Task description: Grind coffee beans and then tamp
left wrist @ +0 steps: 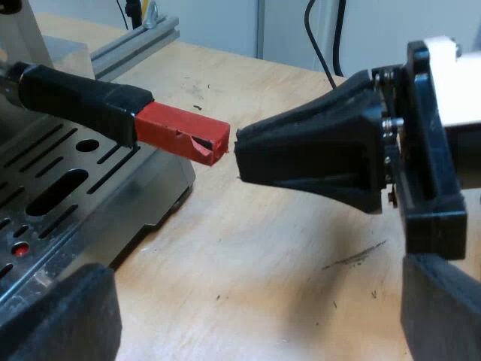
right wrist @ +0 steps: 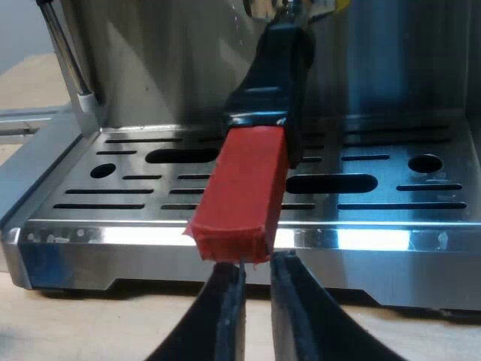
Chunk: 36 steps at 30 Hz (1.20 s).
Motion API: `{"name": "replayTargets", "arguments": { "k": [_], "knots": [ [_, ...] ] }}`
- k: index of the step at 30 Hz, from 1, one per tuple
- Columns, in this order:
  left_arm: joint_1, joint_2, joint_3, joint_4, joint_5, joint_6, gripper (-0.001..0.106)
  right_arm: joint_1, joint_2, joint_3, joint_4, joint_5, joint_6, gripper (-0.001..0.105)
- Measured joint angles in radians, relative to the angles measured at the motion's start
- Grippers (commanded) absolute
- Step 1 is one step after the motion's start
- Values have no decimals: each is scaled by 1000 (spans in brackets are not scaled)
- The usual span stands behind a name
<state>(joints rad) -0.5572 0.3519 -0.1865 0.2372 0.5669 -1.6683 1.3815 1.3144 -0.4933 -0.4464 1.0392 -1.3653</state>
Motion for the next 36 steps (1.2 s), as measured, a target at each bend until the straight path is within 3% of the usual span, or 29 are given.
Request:
{"name": "replayTargets", "arguments": {
  "k": [21,25,36],
  "knots": [
    [0,0,0,-5,0,0,77,-41,4,0,-32,-23,-3,12],
    [0,0,0,-5,0,0,77,-48,4,0,-44,-37,-52,12],
    [0,0,0,-5,0,0,77,-49,4,0,-73,52,-63,12]
  ]
}}
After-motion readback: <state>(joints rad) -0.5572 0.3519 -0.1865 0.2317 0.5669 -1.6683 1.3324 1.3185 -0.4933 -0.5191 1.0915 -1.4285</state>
